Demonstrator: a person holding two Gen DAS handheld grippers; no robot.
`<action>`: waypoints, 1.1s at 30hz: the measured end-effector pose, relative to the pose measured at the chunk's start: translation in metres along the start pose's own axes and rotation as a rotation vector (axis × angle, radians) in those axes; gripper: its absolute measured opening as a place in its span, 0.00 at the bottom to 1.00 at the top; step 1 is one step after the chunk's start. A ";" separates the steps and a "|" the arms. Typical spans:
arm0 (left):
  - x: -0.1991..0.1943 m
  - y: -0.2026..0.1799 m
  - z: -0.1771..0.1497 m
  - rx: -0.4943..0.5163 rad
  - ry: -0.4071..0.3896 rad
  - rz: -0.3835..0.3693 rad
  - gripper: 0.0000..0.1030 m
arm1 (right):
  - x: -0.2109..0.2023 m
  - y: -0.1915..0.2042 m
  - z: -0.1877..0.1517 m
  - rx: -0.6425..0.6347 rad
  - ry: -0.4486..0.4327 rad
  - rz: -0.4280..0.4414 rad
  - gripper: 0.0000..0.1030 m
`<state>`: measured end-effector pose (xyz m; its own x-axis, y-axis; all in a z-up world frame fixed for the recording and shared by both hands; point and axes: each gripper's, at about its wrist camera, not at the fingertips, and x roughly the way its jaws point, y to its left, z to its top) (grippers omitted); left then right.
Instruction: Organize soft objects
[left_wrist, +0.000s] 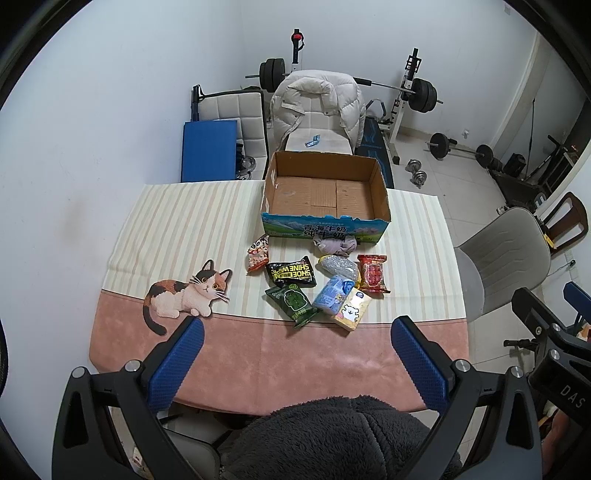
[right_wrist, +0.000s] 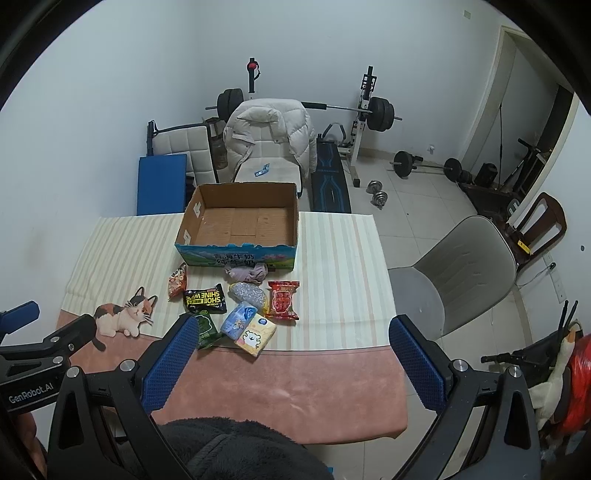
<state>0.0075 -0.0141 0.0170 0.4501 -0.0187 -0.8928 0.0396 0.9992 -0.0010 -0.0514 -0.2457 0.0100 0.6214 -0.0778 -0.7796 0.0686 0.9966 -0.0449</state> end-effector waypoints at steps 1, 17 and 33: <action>0.000 0.000 0.001 0.000 0.002 -0.001 1.00 | 0.000 0.000 0.000 0.001 0.001 0.002 1.00; 0.206 0.065 0.019 -0.302 0.359 -0.068 1.00 | 0.227 0.005 -0.030 0.178 0.386 0.181 1.00; 0.464 0.028 -0.001 -0.314 0.758 -0.093 0.84 | 0.452 0.059 -0.111 0.344 0.713 0.205 0.88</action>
<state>0.2163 0.0057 -0.3981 -0.2716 -0.1854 -0.9444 -0.2548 0.9601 -0.1152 0.1463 -0.2192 -0.4142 0.0102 0.2554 -0.9668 0.3156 0.9166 0.2455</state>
